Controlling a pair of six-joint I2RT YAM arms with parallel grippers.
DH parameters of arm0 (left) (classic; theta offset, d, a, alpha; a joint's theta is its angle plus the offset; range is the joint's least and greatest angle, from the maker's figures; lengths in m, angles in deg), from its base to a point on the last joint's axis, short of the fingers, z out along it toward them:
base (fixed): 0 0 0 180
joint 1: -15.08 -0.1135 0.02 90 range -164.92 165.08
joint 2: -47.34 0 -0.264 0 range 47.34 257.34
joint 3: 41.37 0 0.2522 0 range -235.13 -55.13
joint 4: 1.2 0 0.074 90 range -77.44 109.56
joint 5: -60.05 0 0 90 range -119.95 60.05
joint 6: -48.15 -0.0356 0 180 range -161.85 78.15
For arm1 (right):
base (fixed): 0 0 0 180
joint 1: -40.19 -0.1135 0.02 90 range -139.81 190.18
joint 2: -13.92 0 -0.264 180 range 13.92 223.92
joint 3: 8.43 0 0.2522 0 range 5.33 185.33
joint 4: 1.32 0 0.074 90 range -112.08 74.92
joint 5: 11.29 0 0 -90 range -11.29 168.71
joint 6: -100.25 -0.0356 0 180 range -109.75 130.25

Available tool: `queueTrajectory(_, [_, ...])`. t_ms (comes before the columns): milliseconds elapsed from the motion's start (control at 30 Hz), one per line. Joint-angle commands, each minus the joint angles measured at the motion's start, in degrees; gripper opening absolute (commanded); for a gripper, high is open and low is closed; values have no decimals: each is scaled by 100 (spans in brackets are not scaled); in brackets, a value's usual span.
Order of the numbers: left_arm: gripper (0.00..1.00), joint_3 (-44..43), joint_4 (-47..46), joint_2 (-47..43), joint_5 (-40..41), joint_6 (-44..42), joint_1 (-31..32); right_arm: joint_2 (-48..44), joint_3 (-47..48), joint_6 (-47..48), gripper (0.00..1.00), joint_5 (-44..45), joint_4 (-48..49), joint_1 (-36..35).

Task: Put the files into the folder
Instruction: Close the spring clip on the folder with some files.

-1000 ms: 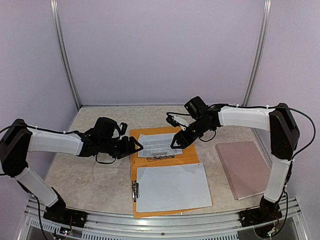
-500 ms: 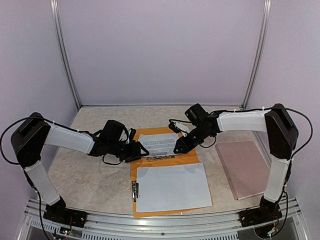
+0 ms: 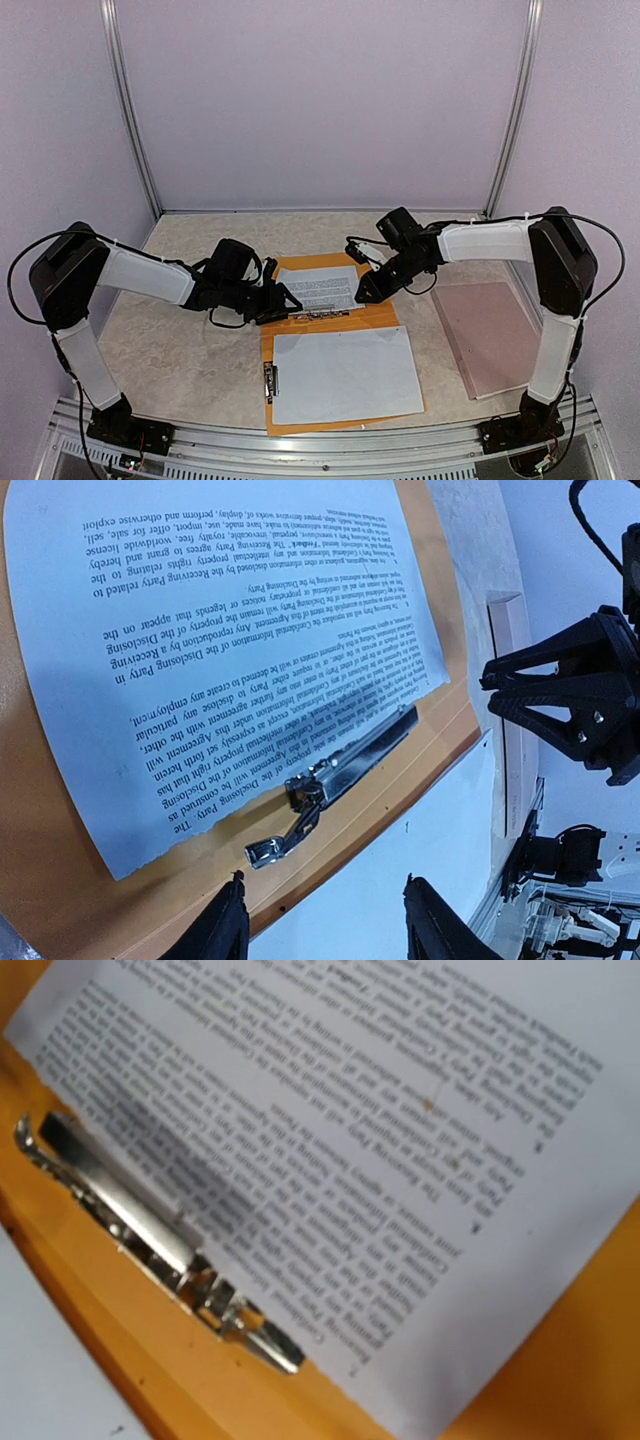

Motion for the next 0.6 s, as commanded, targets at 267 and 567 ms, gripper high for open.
queueTrajectory(267, [51, 1, 157, -143, -12, 13, 49, 843, 956, 13, 19, -194, 164, 63])
queueTrajectory(567, [53, -9, 215, -143, 34, 10, 66, 1514, 1643, 91, 19, -331, 9, 59])
